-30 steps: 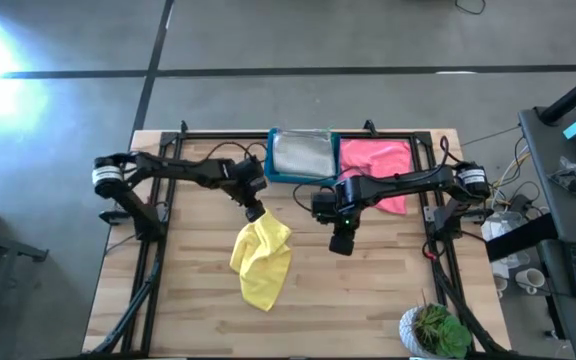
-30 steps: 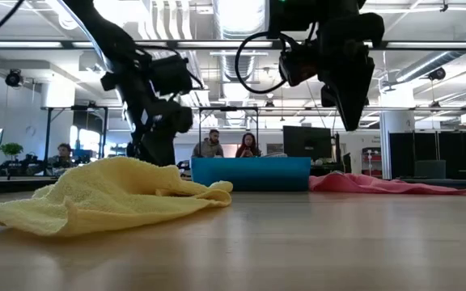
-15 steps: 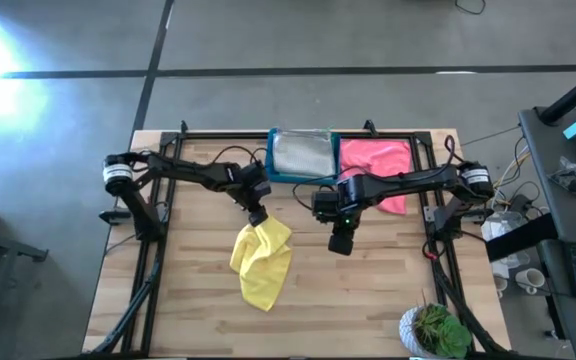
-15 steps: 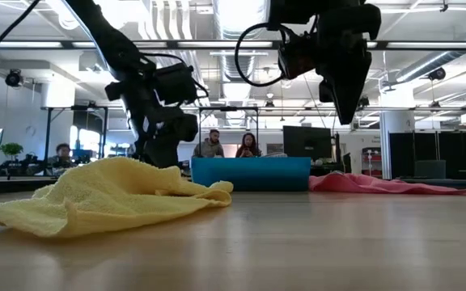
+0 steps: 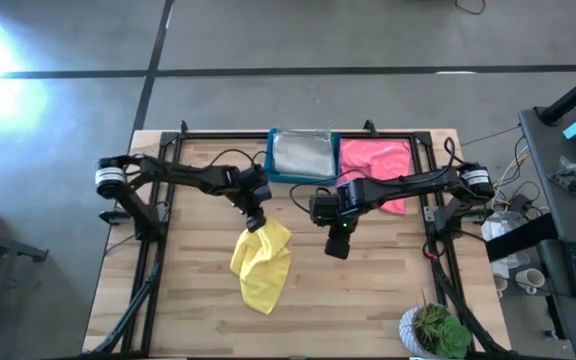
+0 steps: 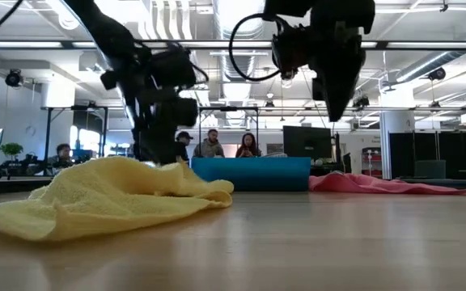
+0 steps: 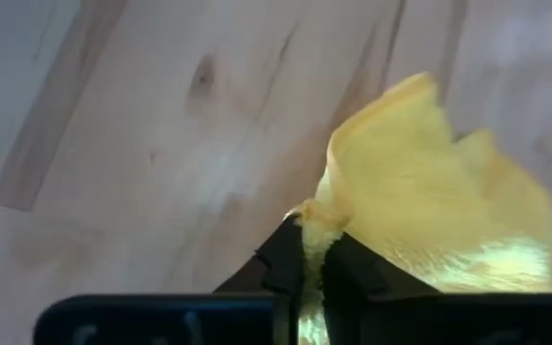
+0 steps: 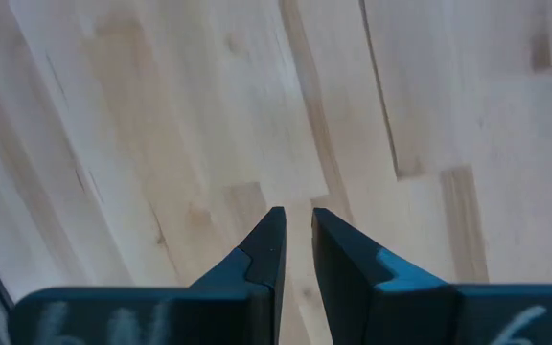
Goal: Fold microfiber towels
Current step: Fold the yellow microfiber cloth
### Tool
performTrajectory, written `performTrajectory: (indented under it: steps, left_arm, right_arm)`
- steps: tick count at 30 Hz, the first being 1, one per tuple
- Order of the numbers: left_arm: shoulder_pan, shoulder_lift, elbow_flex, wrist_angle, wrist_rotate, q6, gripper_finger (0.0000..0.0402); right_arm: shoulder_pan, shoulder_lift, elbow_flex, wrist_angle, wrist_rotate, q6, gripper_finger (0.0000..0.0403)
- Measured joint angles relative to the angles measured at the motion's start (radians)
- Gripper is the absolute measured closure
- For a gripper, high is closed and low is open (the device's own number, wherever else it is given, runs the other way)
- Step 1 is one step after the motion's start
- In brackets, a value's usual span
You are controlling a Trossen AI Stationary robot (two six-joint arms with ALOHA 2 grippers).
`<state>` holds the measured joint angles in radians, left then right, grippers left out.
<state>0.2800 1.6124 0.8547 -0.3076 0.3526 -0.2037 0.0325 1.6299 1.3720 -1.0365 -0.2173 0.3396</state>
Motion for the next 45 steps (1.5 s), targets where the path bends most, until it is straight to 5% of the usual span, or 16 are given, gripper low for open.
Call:
performTrajectory:
  steps: [20,35,45]
  left_arm:
    - [-0.14,-0.471,0.173,-0.456,-0.012,-0.266,0.0394]
    - [-0.184,-0.423,0.254,-0.615,-0.185,-0.303,0.04]
    - [-0.183,-0.34,0.257,-0.699,-0.367,-0.284,0.04]
  right_arm:
    - [-0.026,0.0,0.0,0.598,0.033,-0.314,0.0352]
    - [-0.038,0.01,-0.014,0.652,0.0,-0.254,0.0249]
    - [0.017,0.015,-0.073,0.66,0.016,-0.306,0.0243]
